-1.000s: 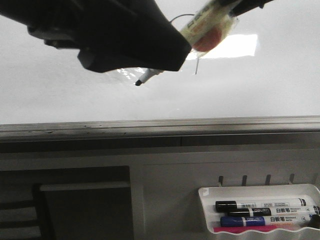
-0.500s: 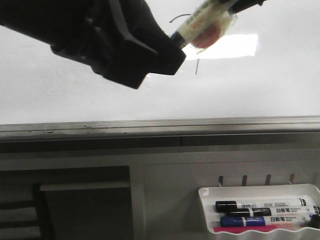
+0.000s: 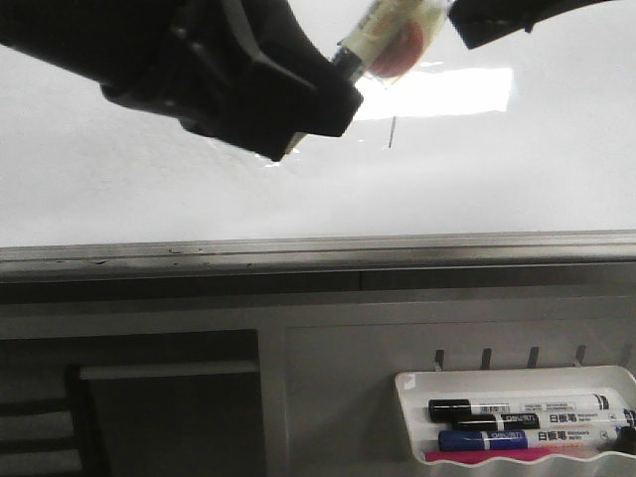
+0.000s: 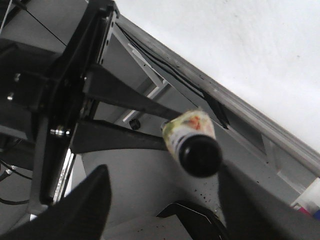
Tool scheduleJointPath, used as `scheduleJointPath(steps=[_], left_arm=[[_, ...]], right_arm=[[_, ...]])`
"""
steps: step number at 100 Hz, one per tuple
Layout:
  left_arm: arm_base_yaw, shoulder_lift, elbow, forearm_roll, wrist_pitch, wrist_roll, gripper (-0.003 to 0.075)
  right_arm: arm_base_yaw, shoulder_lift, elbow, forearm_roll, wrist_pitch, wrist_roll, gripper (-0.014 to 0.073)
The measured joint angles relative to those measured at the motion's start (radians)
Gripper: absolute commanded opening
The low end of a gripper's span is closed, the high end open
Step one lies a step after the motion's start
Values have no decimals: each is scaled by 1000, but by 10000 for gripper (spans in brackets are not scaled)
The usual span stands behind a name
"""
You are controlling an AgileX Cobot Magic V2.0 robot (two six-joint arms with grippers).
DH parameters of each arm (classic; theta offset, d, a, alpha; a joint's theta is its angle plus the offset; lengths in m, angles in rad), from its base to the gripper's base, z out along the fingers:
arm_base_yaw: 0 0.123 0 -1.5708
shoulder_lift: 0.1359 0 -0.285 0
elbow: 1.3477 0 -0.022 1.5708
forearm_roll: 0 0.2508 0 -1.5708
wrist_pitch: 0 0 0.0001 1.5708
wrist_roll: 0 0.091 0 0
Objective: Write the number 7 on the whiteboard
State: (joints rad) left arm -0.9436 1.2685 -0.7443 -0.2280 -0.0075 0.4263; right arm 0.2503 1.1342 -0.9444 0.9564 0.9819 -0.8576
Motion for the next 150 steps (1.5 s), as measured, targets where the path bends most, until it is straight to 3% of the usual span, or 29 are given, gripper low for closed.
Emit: scheduleJointPath(steps=[23, 49, 95, 117, 127, 145, 150], left_arm=[[90, -87, 2, -186, 0, -1, -20], [262, -144, 46, -585, -80, -2, -20], [294, 151, -74, -665, -163, -5, -20], [294, 189, -90, -665, -178, -5, -12], [294, 190, -90, -665, -178, -5, 87], [294, 185, -93, -665, -166, -5, 458], [294, 173, -93, -661, -155, -5, 515]], right_arm=[[-103, -119, 0, -65, 3, 0, 489], [-228, -273, 53, -111, -17, 18, 489], [-231, -301, 71, -111, -36, 32, 489], [-231, -301, 71, -111, -36, 33, 489], [-231, -301, 71, -111, -36, 33, 489], [-231, -301, 71, -111, -36, 33, 489], [-231, -301, 71, -111, -36, 33, 489]])
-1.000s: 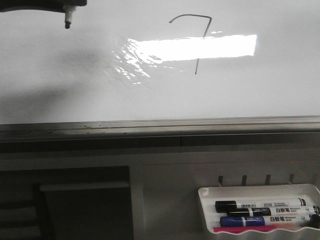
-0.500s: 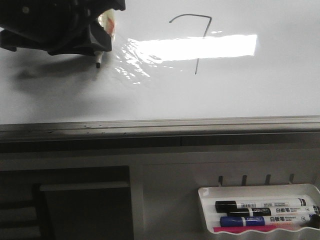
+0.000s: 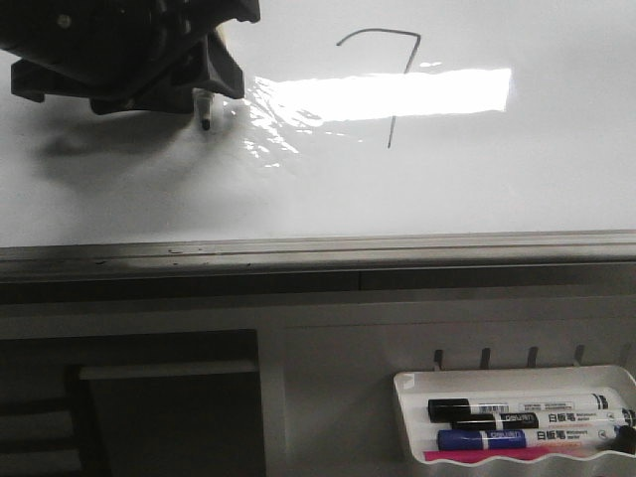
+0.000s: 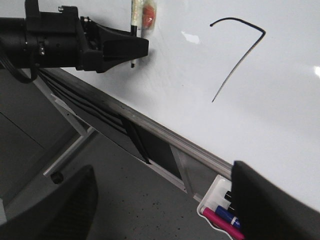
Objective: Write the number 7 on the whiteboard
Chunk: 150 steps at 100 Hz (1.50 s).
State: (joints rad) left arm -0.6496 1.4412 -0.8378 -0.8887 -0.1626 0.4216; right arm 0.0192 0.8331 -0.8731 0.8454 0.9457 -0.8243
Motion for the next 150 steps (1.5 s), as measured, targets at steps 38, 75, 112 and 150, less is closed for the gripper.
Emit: scheduleJointPath(steps=[38, 75, 112, 150], left_arm=[[0, -271, 68, 13, 17, 107, 491], [0, -711, 232, 15, 75, 258, 24], [0, -1109, 515, 19, 68, 273, -20], [0, -1423, 672, 19, 13, 276, -20]], right_arm=[[0, -40, 0, 80, -114, 0, 425], [0, -156, 81, 167, -364, 0, -64], [0, -601, 445, 183, -568, -35, -65], [0, -845, 680, 187, -574, -37, -65]])
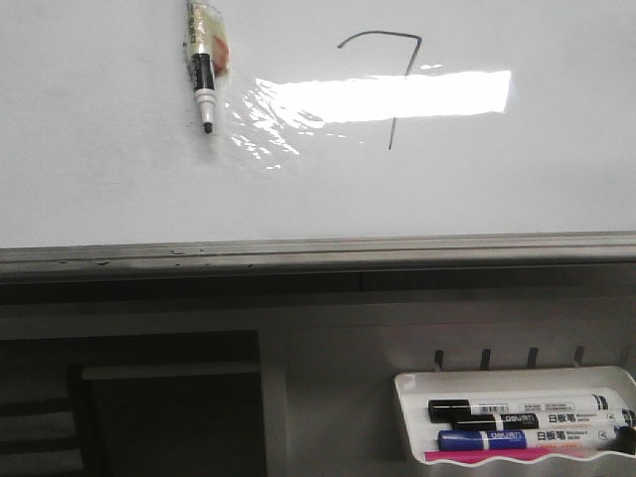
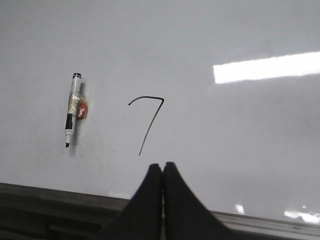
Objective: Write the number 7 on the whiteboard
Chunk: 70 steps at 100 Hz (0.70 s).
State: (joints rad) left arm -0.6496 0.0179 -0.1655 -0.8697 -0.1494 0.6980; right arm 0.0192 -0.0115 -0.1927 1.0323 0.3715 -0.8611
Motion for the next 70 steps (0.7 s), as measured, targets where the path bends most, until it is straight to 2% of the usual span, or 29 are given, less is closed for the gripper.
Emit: scheduleJointPath(steps=[70], left_arm=[[0, -5, 6, -19, -1, 4, -20]], right_arm=[[0, 0, 6, 0, -1, -2, -65]])
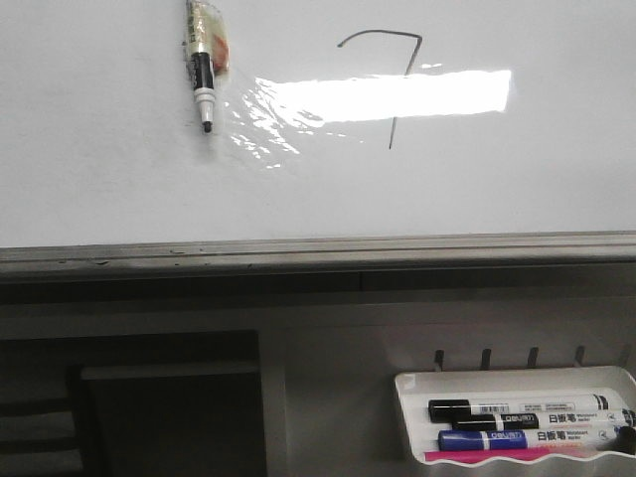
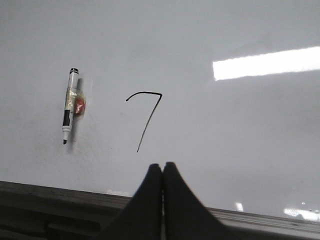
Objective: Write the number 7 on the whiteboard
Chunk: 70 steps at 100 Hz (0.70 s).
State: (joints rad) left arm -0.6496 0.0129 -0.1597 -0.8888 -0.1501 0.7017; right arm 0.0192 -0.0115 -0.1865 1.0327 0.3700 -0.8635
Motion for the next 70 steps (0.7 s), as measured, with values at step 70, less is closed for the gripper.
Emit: scheduleJointPath(steps=[70], left_arm=[[273, 2, 91, 566, 15, -409, -20]], right_arm=[[0, 0, 0, 0, 0, 0, -65]])
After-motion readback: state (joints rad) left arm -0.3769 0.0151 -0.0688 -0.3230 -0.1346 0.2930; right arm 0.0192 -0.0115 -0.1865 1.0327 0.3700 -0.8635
